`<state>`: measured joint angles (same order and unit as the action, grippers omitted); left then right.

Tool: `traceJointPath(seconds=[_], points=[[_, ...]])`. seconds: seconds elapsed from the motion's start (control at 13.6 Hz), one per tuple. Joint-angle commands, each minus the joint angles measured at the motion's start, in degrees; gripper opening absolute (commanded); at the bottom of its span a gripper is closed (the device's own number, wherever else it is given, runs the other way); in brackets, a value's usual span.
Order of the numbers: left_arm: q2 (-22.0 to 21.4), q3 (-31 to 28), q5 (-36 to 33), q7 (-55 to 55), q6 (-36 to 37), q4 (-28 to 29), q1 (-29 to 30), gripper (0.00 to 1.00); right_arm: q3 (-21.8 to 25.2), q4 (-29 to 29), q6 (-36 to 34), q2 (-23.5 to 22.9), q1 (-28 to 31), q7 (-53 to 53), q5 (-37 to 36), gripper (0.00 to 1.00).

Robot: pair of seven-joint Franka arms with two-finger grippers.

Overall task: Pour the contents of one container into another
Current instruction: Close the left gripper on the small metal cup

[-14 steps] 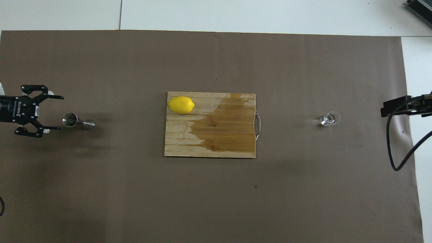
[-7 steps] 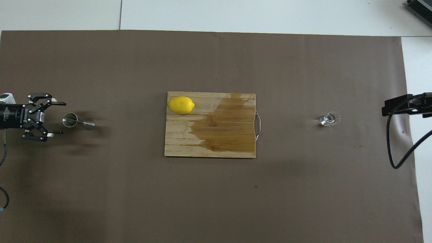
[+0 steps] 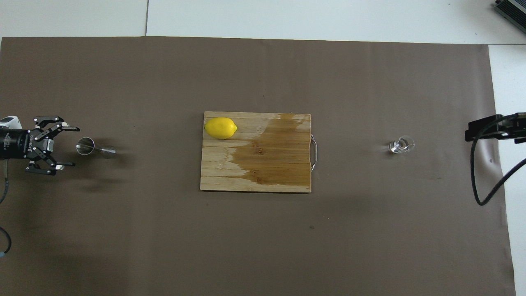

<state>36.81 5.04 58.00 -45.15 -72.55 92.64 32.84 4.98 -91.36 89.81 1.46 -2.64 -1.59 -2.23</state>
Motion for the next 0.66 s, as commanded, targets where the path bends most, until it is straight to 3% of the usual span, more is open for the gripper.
traceJointPath(seconds=[0.0,0.59], points=[[2.73,1.81,1.33,-0.29,0.66,-0.88,1.78,1.0,-0.23,0.04,0.1,0.39,0.26,-0.51,0.48,1.0],[4.76,5.33,2.74,-0.2,-1.98,-0.79,4.07,1.0,-0.15,0.04,0.1,0.3,0.26,-0.51,0.48,1.0]])
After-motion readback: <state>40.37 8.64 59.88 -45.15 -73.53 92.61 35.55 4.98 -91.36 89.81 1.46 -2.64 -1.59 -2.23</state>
